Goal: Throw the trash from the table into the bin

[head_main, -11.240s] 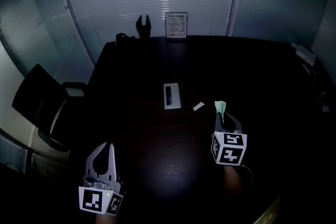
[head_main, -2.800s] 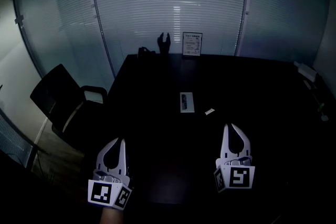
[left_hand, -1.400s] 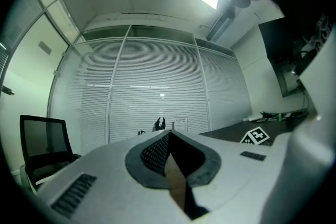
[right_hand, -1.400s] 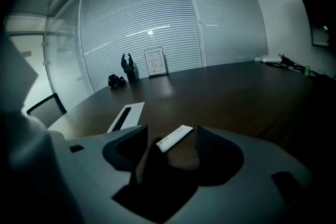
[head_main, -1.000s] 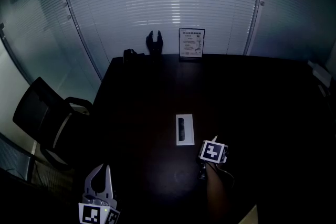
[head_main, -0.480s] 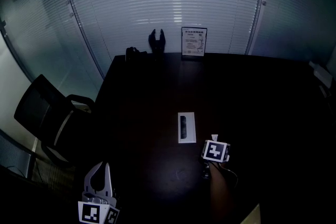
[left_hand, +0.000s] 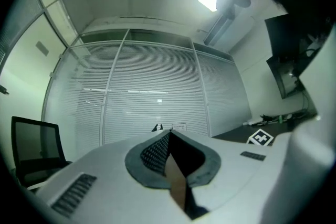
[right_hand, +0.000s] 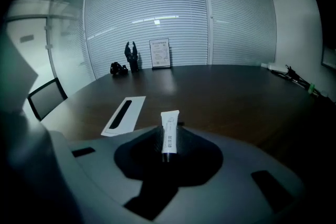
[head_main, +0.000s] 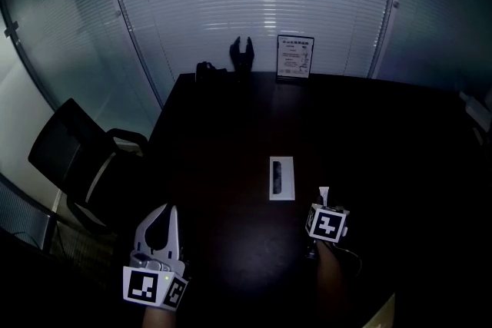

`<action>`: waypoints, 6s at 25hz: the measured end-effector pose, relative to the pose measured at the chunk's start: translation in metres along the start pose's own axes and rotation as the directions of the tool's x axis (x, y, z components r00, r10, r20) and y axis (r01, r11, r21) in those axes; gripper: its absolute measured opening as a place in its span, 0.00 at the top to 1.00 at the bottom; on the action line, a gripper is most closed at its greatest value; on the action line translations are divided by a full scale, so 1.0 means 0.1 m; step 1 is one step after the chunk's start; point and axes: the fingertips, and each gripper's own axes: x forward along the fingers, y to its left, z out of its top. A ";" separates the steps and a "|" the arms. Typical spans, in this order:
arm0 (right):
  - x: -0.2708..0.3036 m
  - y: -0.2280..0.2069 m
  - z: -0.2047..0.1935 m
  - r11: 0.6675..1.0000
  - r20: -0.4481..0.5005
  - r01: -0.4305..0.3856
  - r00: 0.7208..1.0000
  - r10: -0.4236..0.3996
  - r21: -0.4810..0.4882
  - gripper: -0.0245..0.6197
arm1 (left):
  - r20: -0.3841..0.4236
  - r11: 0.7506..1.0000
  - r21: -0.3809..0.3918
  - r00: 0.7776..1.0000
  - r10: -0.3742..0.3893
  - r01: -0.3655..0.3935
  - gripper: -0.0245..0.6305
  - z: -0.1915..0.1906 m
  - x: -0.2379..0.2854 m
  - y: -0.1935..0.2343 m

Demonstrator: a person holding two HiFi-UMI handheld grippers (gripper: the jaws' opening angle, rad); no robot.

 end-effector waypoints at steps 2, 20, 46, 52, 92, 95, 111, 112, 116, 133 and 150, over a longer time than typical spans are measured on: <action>-0.17 0.01 0.09 1.000 0.048 -0.012 0.999 0.012 -0.007 0.83 | 0.021 1.000 0.001 1.000 -0.018 0.018 0.96 0.10 0.06 -0.05; -1.61 0.39 0.93 0.987 0.494 -0.113 0.855 0.156 -0.116 0.83 | 0.095 0.997 -0.037 0.993 -0.065 0.068 0.96 0.37 0.21 -0.46; -4.37 0.26 -0.21 0.988 0.693 -0.002 0.712 0.109 -0.153 0.83 | 0.138 0.978 -0.041 0.970 -0.199 0.207 0.96 0.52 -1.95 -1.15; -4.97 0.03 -0.46 0.986 0.717 0.074 0.695 0.055 -0.148 0.83 | 0.159 0.950 -0.058 0.942 -0.296 0.308 0.96 0.65 -2.10 -1.60; -7.33 -3.65 -3.21 0.895 0.583 0.418 0.692 -0.426 0.157 0.83 | 0.139 0.679 -0.062 0.680 -0.720 0.732 0.96 0.71 -3.85 -6.09; -7.09 -3.75 -3.55 0.903 0.535 0.401 0.734 -0.418 0.154 0.83 | 0.120 0.667 -0.066 0.670 -0.733 0.742 0.96 0.60 -3.93 -6.23; -5.56 -3.84 -5.54 0.954 0.022 0.272 0.961 -0.277 0.127 0.83 | 0.058 0.668 -0.050 0.669 -0.741 0.743 0.96 0.30 -3.92 -6.34; -5.49 -3.83 -5.63 0.959 -0.013 0.260 0.965 -0.260 0.114 0.83 | 0.055 0.670 -0.050 0.672 -0.739 0.741 0.96 0.29 -3.91 -6.33; -5.29 -3.76 -5.94 0.977 -0.152 0.203 0.970 -0.191 0.065 0.83 | 0.045 0.678 -0.054 0.680 -0.732 0.733 0.96 0.24 -3.86 -6.30; -4.83 -3.47 -6.57 0.991 -0.480 -0.012 0.874 0.076 0.137 0.82 | 0.018 0.702 -0.053 0.704 -0.710 0.710 0.96 0.09 -3.72 -6.27; -5.21 -3.79 -5.72 0.989 -0.111 0.106 0.989 -0.094 0.108 0.95 | 0.022 0.697 -0.063 0.699 -0.715 0.714 0.96 0.08 -3.70 -6.31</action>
